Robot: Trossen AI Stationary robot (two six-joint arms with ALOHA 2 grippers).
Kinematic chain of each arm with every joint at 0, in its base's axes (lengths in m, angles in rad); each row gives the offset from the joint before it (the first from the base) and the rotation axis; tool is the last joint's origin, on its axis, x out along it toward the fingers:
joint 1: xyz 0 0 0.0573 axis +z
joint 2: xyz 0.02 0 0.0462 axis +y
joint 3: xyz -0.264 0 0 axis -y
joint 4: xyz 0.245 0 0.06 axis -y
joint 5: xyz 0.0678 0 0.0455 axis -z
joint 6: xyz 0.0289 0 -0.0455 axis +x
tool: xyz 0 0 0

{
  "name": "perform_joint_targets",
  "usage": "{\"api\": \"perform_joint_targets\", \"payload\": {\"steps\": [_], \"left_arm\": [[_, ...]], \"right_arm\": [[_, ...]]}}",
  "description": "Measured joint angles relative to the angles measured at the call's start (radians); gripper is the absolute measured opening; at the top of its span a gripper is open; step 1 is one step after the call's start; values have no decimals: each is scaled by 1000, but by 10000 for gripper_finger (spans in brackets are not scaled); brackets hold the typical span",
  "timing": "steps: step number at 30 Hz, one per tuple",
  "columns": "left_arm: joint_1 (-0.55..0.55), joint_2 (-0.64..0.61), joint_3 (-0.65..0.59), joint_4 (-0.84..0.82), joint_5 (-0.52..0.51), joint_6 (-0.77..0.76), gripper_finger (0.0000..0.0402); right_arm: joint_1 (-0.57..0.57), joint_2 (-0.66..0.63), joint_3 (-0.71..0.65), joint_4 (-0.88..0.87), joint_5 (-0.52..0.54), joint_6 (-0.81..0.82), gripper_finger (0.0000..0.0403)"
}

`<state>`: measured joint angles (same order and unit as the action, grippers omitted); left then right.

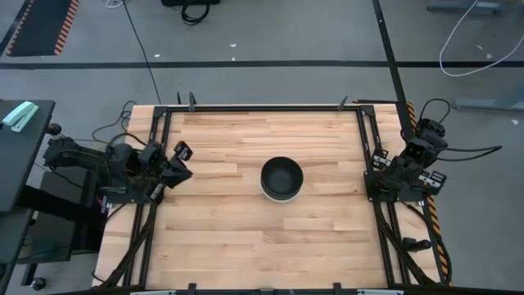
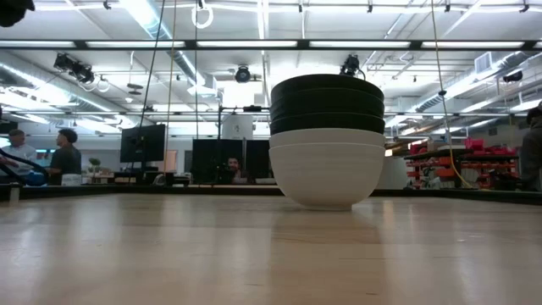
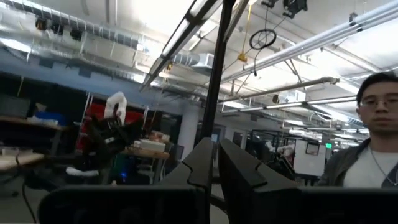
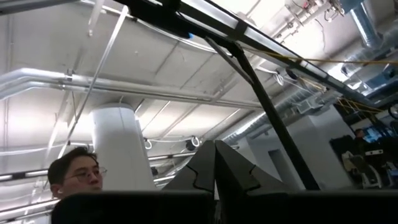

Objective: Nest bowls inside each other
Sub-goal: Return to Home Position

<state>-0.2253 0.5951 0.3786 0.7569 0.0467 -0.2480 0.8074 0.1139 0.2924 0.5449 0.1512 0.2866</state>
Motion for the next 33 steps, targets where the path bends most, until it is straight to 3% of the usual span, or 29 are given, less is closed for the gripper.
{"api": "perform_joint_targets", "payload": {"steps": [8, 15, 23, 33], "left_arm": [[-1, -165, 0, -84, 0, 99, 30], [-1, -301, 0, -170, 0, 129, 24], [-1, -407, 0, -233, 0, 145, 36], [-1, -522, 0, -314, 0, 157, 23]], "right_arm": [[-33, -4, 26, 3, -9, -44, 14], [-84, -101, 53, -59, -63, -35, 14], [-91, -113, 87, -122, -57, -25, 14], [-90, -113, 188, -221, -57, -43, 14]]}}
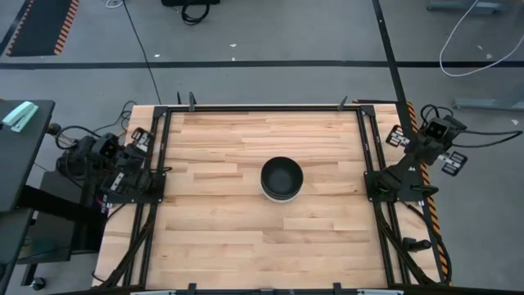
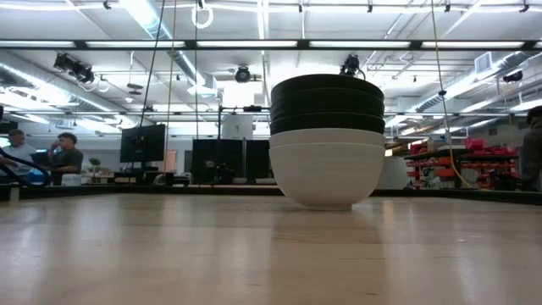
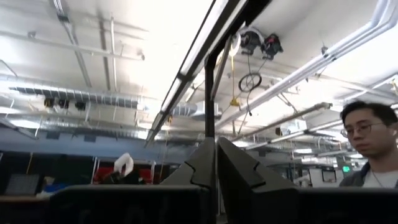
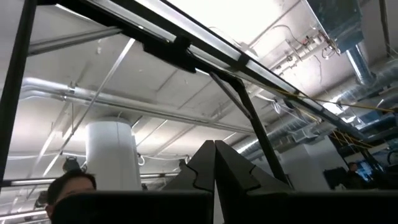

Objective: Nest bowls inside each other
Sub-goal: Return to Home Position

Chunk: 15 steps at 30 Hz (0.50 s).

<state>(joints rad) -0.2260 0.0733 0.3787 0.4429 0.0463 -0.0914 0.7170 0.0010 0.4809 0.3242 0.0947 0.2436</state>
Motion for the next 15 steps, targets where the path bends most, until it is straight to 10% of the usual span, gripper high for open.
{"api": "perform_joint_targets", "payload": {"steps": [15], "left_arm": [[0, -67, -13, -45, -19, -28, 32]], "right_arm": [[0, 5, -24, 3, 9, 37, 14]]}}
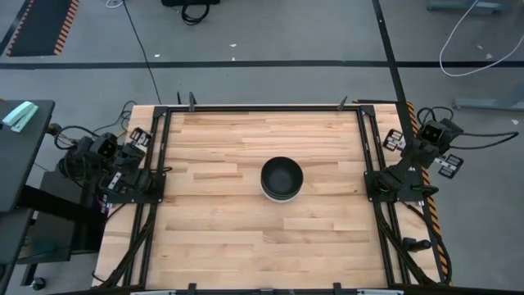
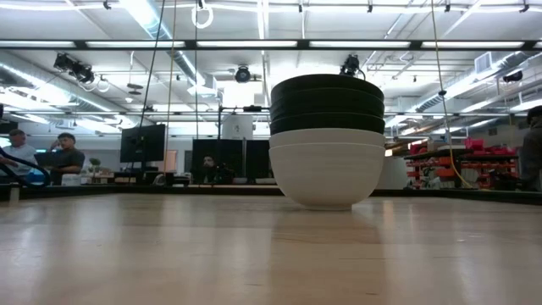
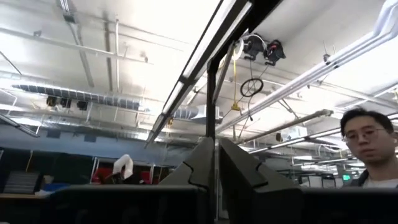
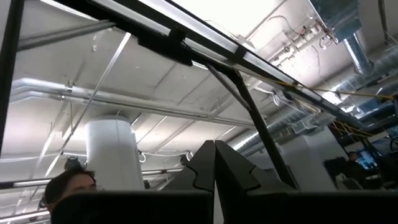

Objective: Nest bowls inside each other
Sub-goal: Return to Home Position

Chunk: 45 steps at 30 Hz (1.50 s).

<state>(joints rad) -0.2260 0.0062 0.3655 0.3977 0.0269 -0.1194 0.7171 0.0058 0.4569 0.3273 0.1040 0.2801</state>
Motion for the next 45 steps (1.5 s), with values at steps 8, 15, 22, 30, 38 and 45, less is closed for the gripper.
{"api": "perform_joint_targets", "payload": {"steps": [8, 15, 22, 30, 38, 45], "left_arm": [[0, 4, -243, 358, -8, -26, 24], [0, 4, -356, 396, -8, -39, 36], [0, 4, -357, 163, -7, -137, 28], [0, 5, -357, -144, -7, -246, 27], [0, 5, -357, -324, -7, -262, 36], [0, 5, -357, -353, -8, -254, 30]], "right_arm": [[0, 4, -171, 244, 0, 6, 14], [0, 4, -248, 187, -48, 40, 14], [0, 5, -259, -125, -68, 46, 14], [0, 5, -260, -501, 22, 7, 14], [-3, 5, -260, -679, 237, 36, 14], [-27, 5, -300, -655, 400, 115, 14]]}}
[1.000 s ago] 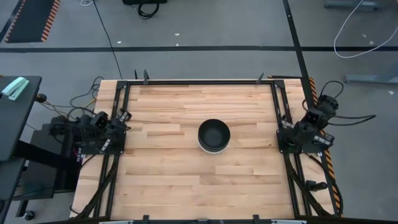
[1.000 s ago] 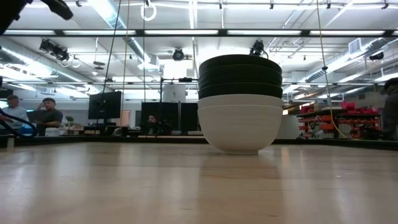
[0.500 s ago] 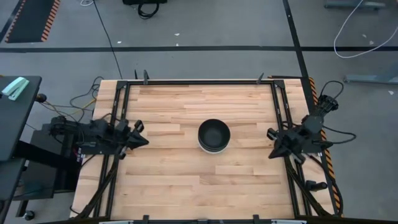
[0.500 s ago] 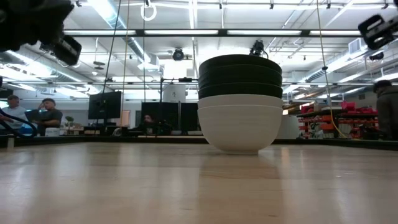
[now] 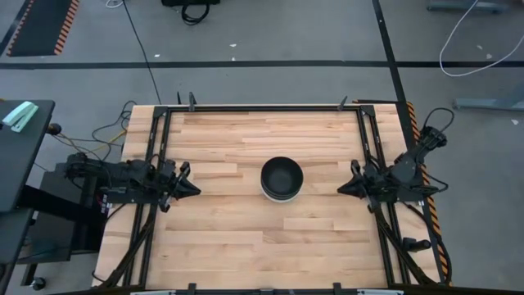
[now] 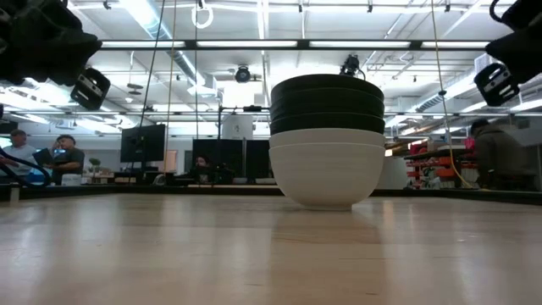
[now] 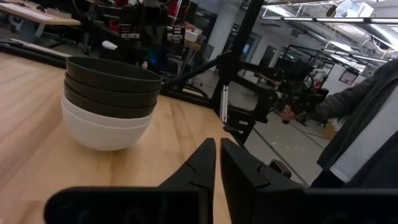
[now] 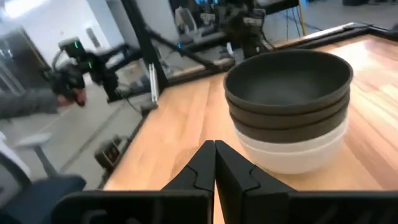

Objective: Nest bowls inside each other
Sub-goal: Return to Home Position

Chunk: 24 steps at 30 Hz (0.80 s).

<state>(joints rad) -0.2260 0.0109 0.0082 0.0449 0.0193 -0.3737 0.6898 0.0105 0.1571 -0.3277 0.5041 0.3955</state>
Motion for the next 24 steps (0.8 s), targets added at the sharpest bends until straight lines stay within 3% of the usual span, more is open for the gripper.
{"api": "perform_joint_targets", "payload": {"steps": [9, 17, 24], "left_arm": [[0, 0, 0, 0, 0, -5, 36], [0, 0, 0, -6, 0, -6, 34], [0, 2, 0, -12, -2, 50, 24]], "right_arm": [[-75, -1, -151, 455, -113, -106, 14], [-162, 3, -150, 395, -201, -127, 14], [-231, 34, -150, 390, -230, -261, 14]]}}
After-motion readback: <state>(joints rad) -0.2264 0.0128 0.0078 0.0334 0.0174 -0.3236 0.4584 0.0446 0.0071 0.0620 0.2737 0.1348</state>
